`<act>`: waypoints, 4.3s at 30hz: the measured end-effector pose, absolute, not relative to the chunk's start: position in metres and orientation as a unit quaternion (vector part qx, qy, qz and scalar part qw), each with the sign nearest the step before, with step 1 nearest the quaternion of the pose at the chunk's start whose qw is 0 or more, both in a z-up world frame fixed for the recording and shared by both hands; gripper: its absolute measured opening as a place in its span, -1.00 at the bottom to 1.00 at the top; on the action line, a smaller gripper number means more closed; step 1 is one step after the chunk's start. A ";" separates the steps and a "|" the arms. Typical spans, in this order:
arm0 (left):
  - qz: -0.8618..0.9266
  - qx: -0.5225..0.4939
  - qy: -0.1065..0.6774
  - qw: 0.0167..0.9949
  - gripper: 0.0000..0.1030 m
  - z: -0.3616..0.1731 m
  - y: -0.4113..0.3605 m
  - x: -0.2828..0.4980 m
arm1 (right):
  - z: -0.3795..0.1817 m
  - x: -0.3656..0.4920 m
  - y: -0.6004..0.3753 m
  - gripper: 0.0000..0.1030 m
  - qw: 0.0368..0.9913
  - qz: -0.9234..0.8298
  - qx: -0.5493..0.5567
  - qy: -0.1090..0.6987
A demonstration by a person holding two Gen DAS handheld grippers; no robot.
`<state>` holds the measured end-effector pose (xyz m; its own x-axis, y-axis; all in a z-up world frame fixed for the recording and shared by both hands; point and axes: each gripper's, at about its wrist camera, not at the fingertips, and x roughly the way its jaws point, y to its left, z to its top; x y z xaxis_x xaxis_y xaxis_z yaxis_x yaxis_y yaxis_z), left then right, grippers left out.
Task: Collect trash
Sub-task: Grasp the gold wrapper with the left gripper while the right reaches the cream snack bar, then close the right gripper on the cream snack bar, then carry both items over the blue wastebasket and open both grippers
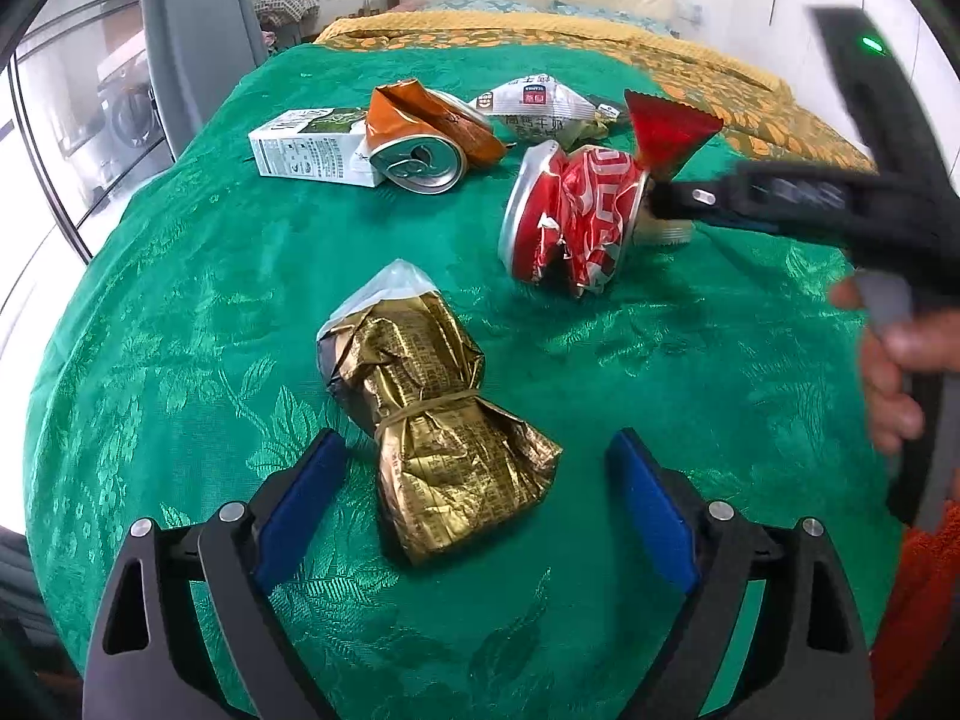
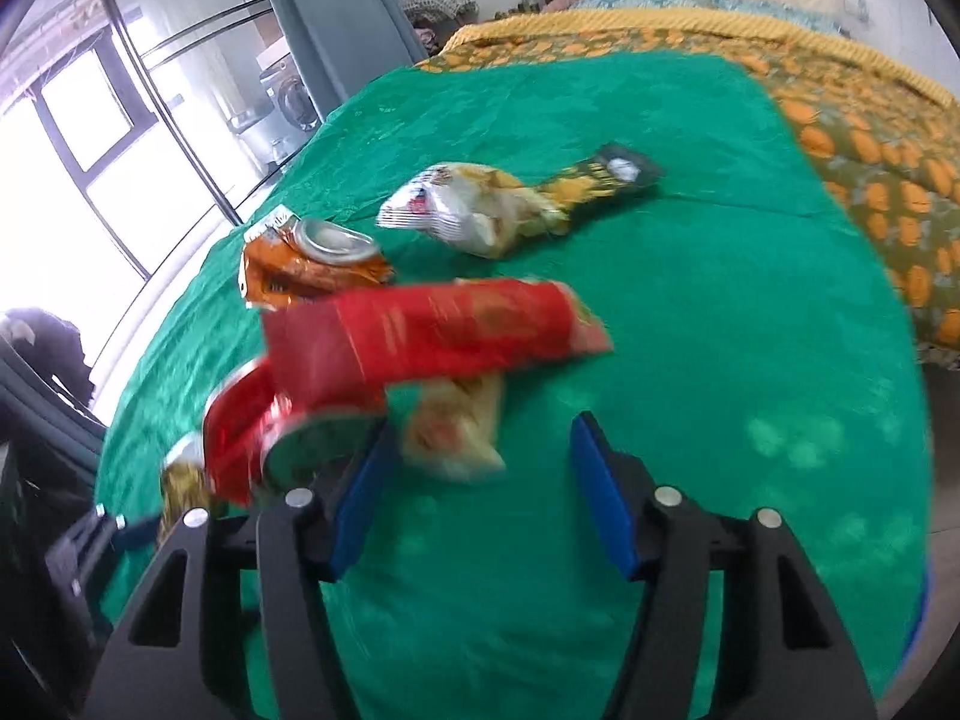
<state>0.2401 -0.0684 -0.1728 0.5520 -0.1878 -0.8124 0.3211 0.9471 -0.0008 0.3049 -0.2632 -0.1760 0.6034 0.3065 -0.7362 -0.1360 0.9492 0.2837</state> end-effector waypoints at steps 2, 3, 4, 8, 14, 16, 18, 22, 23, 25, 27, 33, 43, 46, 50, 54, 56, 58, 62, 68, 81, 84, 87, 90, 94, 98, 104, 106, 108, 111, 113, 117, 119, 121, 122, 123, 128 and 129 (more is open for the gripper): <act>-0.145 0.073 0.451 0.878 0.72 -0.173 -0.069 0.240 | -0.179 0.314 -0.256 -0.06 0.888 0.117 0.085 0.436; -0.145 0.073 0.451 0.878 0.72 -0.173 -0.069 0.239 | -0.182 0.317 -0.254 -0.11 0.885 0.117 0.082 0.443; -0.145 0.073 0.451 0.878 0.72 -0.173 -0.068 0.239 | -0.181 0.317 -0.255 -0.29 0.885 0.117 0.080 0.443; -0.146 0.072 0.451 0.878 0.72 -0.173 -0.068 0.241 | -0.177 0.300 -0.260 -0.37 0.883 0.136 0.069 0.444; -0.145 0.073 0.451 0.878 0.73 -0.173 -0.068 0.241 | -0.170 0.237 -0.273 -0.37 0.876 0.176 0.038 0.448; -0.145 0.073 0.451 0.878 0.73 -0.173 -0.068 0.241 | -0.170 0.211 -0.279 -0.37 0.874 0.182 0.037 0.449; -0.145 0.073 0.451 0.878 0.73 -0.173 -0.068 0.240 | -0.171 0.194 -0.279 -0.37 0.874 0.181 0.029 0.451; -0.145 0.074 0.451 0.878 0.73 -0.173 -0.068 0.241 | -0.173 0.175 -0.273 -0.33 0.882 0.161 -0.017 0.443; -0.145 0.073 0.451 0.878 0.73 -0.173 -0.068 0.241 | -0.175 0.172 -0.274 -0.31 0.883 0.158 -0.019 0.442; -0.146 0.072 0.451 0.878 0.75 -0.173 -0.068 0.241 | -0.181 0.172 -0.276 -0.04 0.883 0.150 -0.016 0.445; -0.150 0.064 0.451 0.878 0.75 -0.173 -0.065 0.242 | -0.186 0.172 -0.278 0.41 0.883 0.140 -0.012 0.448; -0.148 0.021 0.449 0.881 0.75 -0.167 -0.039 0.237 | -0.191 0.165 -0.284 0.53 0.888 0.132 -0.006 0.440; -0.141 -0.032 0.451 0.881 0.76 -0.150 -0.001 0.228 | -0.188 0.164 -0.287 0.57 0.888 0.137 0.007 0.440; -0.165 -0.021 0.454 0.875 0.78 -0.148 -0.013 0.225 | -0.181 0.164 -0.291 0.59 0.889 0.139 0.024 0.435; -0.159 -0.010 0.460 0.873 0.78 -0.150 -0.031 0.235 | -0.172 0.173 -0.292 0.59 0.887 0.142 0.037 0.439; -0.136 0.005 0.472 0.871 0.78 -0.158 -0.042 0.251 | -0.167 0.184 -0.275 0.56 0.879 0.153 0.004 0.452; -0.119 0.030 0.475 0.871 0.78 -0.162 -0.048 0.256 | -0.171 0.193 -0.263 0.38 0.872 0.148 -0.023 0.466; -0.111 0.042 0.478 0.870 0.70 -0.164 -0.051 0.258 | -0.176 0.200 -0.256 0.36 0.867 0.137 -0.041 0.478; -0.110 0.048 0.476 0.871 0.32 -0.162 -0.052 0.258 | -0.179 0.207 -0.257 -0.20 0.867 0.126 -0.035 0.481; -0.123 0.049 0.462 0.877 -0.25 -0.155 -0.048 0.247 | -0.167 0.193 -0.262 -0.66 0.877 0.134 -0.020 0.462; -0.199 0.034 0.434 0.878 -0.32 -0.129 -0.082 0.192 | -0.152 0.162 -0.283 -0.66 0.888 0.162 0.059 0.426; -0.219 0.044 0.429 0.876 -0.33 -0.127 -0.105 0.186 | -0.147 0.158 -0.291 -0.66 0.892 0.156 0.062 0.419; -0.235 0.043 0.431 0.870 -0.34 -0.128 -0.127 0.182 | -0.142 0.153 -0.302 -0.66 0.896 0.148 0.063 0.414; -0.251 0.044 0.434 0.864 -0.35 -0.129 -0.145 0.179 | -0.140 0.147 -0.316 -0.66 0.899 0.138 0.066 0.410; -0.281 0.053 0.431 0.856 -0.35 -0.123 -0.179 0.172 | -0.133 0.139 -0.349 -0.66 0.905 0.112 0.071 0.405; -0.316 0.062 0.425 0.846 -0.35 -0.115 -0.222 0.168 | -0.127 0.137 -0.400 -0.66 0.910 0.058 0.071 0.404; -0.359 0.076 0.429 0.825 -0.35 -0.113 -0.296 0.162 | -0.138 0.142 -0.477 -0.66 0.902 -0.009 0.090 0.422; -0.370 0.082 0.437 0.816 -0.34 -0.119 -0.321 0.161 | -0.144 0.143 -0.499 -0.66 0.899 -0.026 0.093 0.428; -0.379 0.089 0.447 0.805 -0.33 -0.127 -0.344 0.160 | -0.154 0.145 -0.522 -0.66 0.895 -0.041 0.102 0.433; -0.390 0.091 0.467 0.788 -0.32 -0.145 -0.378 0.163 | -0.167 0.143 -0.549 -0.66 0.891 -0.056 0.115 0.435; -0.395 0.087 0.480 0.779 -0.31 -0.159 -0.398 0.166 | -0.179 0.140 -0.566 -0.66 0.889 -0.066 0.126 0.435; -0.394 0.090 0.490 0.772 -0.29 -0.182 -0.424 0.169 | -0.202 0.138 -0.590 -0.66 0.876 -0.075 0.145 0.454; -0.393 0.092 0.495 0.769 -0.29 -0.194 -0.436 0.171 | -0.206 0.139 -0.594 -0.66 0.875 -0.077 0.141 0.458; -0.391 0.093 0.500 0.767 -0.28 -0.204 -0.446 0.172 | -0.209 0.138 -0.600 -0.66 0.874 -0.077 0.143 0.459; -0.389 0.095 0.503 0.766 -0.28 -0.209 -0.451 0.173 | -0.212 0.137 -0.604 -0.66 0.872 -0.077 0.148 0.460; -0.389 0.096 0.505 0.765 -0.28 -0.213 -0.453 0.173 | -0.215 0.137 -0.608 -0.66 0.871 -0.076 0.151 0.462; -0.384 0.108 0.514 0.760 -0.25 -0.232 -0.467 0.178 | -0.223 0.140 -0.617 -0.66 0.868 -0.075 0.161 0.463; -0.383 0.110 0.515 0.759 -0.23 -0.235 -0.470 0.179 | -0.224 0.141 -0.618 -0.66 0.868 -0.073 0.165 0.463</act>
<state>0.1793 -0.4702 -0.2355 0.1769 -0.4681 -0.8658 0.6946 0.6826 -0.2272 0.1411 -0.6184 -0.2244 0.5609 0.0268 -0.8275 0.2787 0.9350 0.2192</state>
